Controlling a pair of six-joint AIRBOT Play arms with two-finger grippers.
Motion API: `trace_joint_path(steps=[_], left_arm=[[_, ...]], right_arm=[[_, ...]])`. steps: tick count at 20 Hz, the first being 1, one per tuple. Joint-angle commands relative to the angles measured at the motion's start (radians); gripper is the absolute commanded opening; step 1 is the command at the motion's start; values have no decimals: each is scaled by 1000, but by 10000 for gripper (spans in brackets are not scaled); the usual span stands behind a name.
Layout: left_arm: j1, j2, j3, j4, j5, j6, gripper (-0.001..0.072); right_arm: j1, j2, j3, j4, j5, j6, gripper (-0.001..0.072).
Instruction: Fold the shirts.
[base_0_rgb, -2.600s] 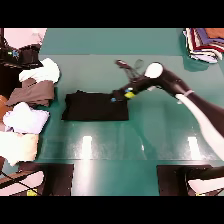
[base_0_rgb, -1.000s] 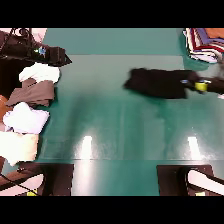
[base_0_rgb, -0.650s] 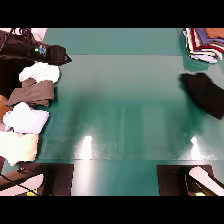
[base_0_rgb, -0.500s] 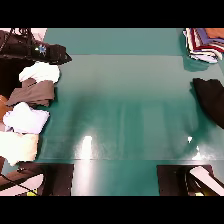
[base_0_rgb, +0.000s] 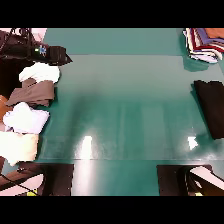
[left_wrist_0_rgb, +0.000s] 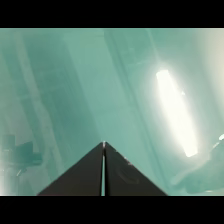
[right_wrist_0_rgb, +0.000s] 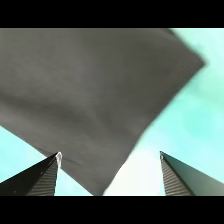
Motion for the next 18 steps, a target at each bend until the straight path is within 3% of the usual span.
trace_joint_path(steps=[1,8,9,11,12,13,18], left_arm=[[0,0,0,0,-10,0,25],[0,0,0,0,13,0,26],[-1,0,0,0,18,0,25],[0,0,0,0,18,0,26],[0,0,0,0,18,0,26],[-1,0,0,0,18,0,25],[-1,0,0,0,18,0,25]], right_arm=[[44,-14,127,-33,92,28,614],[494,-15,230,240,263,27,608],[576,-14,230,239,274,27,496],[737,-14,230,237,291,27,177],[806,-14,230,238,291,27,62],[875,-14,230,236,289,27,15],[1074,-14,230,237,269,28,15]])
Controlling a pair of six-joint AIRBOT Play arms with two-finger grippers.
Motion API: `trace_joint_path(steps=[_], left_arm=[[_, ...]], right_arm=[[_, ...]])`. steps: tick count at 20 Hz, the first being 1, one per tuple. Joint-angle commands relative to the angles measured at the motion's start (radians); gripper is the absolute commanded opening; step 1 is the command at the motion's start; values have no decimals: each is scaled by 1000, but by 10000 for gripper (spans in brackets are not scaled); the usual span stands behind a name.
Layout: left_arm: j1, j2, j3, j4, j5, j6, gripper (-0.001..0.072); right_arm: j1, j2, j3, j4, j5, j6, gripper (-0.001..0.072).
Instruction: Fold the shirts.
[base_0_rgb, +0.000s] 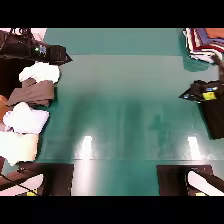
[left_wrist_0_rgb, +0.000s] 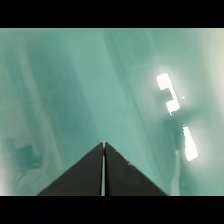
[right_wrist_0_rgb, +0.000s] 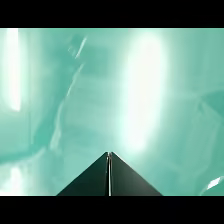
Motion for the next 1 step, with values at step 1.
trace_joint_path(steps=[1], left_arm=[[-1,0,0,0,2,0,26]], right_arm=[[133,0,1,6,-8,1,15]])
